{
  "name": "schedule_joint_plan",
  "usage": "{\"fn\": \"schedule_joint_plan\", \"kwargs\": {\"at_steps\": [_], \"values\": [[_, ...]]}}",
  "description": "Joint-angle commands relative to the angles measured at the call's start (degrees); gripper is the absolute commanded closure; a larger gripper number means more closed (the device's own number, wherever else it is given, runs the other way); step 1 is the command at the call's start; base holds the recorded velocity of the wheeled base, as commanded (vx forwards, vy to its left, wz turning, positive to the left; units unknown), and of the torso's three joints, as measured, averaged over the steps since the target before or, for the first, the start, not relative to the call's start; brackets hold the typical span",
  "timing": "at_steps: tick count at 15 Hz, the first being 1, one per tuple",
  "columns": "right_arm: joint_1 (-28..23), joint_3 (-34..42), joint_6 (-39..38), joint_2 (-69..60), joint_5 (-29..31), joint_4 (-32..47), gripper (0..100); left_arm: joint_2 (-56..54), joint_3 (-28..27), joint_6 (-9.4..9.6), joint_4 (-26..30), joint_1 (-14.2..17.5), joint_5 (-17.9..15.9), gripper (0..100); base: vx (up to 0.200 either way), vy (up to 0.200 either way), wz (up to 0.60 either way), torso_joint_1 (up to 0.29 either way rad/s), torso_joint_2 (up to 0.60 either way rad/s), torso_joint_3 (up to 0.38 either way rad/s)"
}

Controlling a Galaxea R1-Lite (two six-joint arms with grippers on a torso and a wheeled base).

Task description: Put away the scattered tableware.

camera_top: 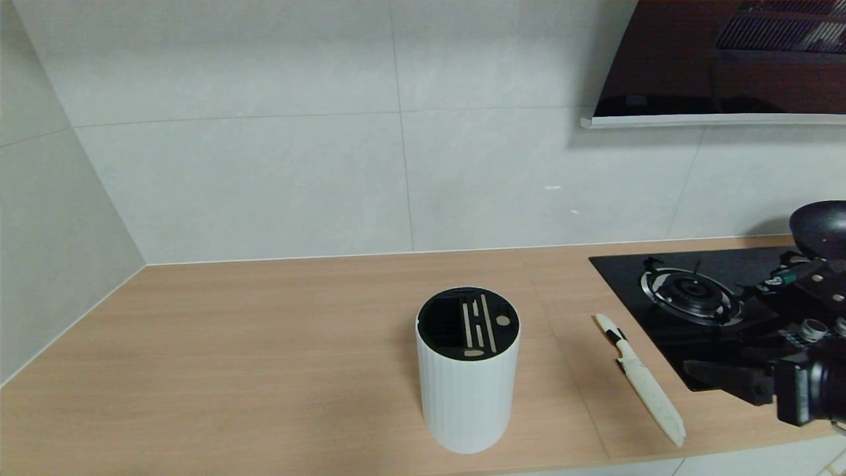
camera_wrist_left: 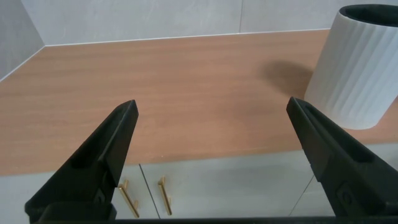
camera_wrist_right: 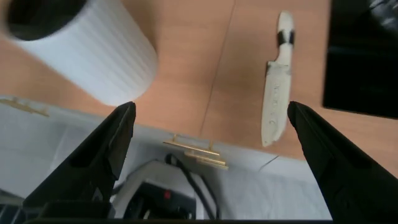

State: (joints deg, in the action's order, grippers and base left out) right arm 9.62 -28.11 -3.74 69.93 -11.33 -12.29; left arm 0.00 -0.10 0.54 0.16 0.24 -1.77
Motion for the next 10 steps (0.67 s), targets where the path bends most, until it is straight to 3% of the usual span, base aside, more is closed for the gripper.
{"fn": "schedule_joint_plan", "kwargs": {"at_steps": [1, 5, 10], "values": [[0.2, -3.3, 0.2, 17.3, 0.6, -3.5, 0, 0.0, 0.0, -0.01, -0.1, 0.0, 0.0, 0, 0.0, 0.0, 0.0, 0.0, 0.0, 0.0], [-0.7, -2.6, 0.7, 31.6, 6.9, -9.9, 0, 0.0, 0.0, -0.01, 0.0, 0.0, 0.0, 0, 0.0, 0.0, 0.0, 0.0, 0.0, 0.0], [-3.4, -1.5, 0.7, 42.8, 8.7, -22.8, 0, 0.0, 0.0, -0.01, 0.0, 0.0, 0.0, 0, 0.0, 0.0, 0.0, 0.0, 0.0, 0.0]]}}
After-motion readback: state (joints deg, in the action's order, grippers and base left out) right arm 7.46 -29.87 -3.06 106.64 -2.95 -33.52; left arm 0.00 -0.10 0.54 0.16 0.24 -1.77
